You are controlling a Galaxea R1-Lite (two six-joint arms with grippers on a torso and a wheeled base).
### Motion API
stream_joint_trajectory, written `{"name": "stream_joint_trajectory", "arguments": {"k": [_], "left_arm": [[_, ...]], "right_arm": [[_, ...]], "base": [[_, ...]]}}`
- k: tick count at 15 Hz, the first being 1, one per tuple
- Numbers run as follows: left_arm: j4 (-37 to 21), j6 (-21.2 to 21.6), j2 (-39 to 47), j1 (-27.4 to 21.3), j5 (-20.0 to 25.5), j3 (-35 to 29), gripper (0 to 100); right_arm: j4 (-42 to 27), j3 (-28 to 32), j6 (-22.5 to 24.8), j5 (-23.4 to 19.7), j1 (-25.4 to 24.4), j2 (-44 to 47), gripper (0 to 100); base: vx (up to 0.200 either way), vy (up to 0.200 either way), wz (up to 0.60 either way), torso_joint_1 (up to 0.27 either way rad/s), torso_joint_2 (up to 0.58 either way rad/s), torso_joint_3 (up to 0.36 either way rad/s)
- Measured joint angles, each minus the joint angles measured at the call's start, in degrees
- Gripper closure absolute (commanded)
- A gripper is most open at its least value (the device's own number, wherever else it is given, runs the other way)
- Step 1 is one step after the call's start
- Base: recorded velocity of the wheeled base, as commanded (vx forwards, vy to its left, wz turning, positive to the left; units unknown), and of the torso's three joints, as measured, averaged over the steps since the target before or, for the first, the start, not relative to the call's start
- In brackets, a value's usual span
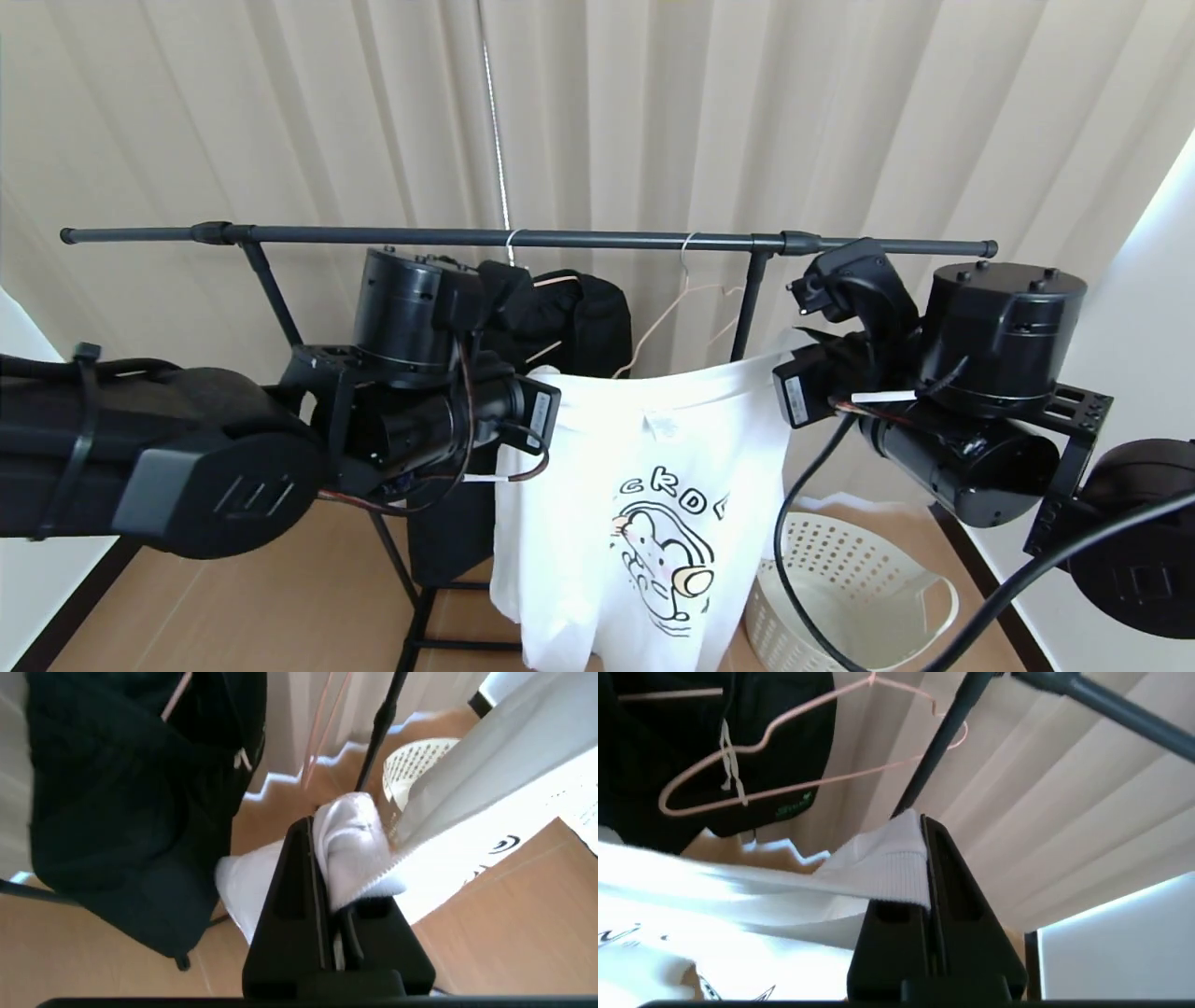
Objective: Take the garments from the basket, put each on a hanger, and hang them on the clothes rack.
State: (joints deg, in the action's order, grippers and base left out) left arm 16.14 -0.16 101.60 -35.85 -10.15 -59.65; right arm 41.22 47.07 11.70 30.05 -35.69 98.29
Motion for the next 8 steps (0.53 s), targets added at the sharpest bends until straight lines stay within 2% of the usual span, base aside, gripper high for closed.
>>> {"name": "stream_joint_trajectory", "arguments": {"k": [2,4,8], "left_arm": [[-0.27,1.88,-2.18,0.11,-0.02,-0.63,100],[-0.22,3.16,-4.61,0.16,-0.65,0.37,100],[-0.09,6.40,-8.30,-0.15,-1.39,1.44,100]], "right_arm": [[0.38,2.16,-1.69,-0.05,-0.29,-0.23,100],[0.02,4.39,-6.49,0.13,-0.68,-0.55,100],[-1.15,5.24,-7.03,4.00,-2.62,-3.36,100]], "base": [[0.000,0.000,0.00,0.000,0.00,0.000],[0.000,0.000,0.00,0.000,0.00,0.000],[0.000,0.000,0.00,0.000,0.00,0.000]]}}
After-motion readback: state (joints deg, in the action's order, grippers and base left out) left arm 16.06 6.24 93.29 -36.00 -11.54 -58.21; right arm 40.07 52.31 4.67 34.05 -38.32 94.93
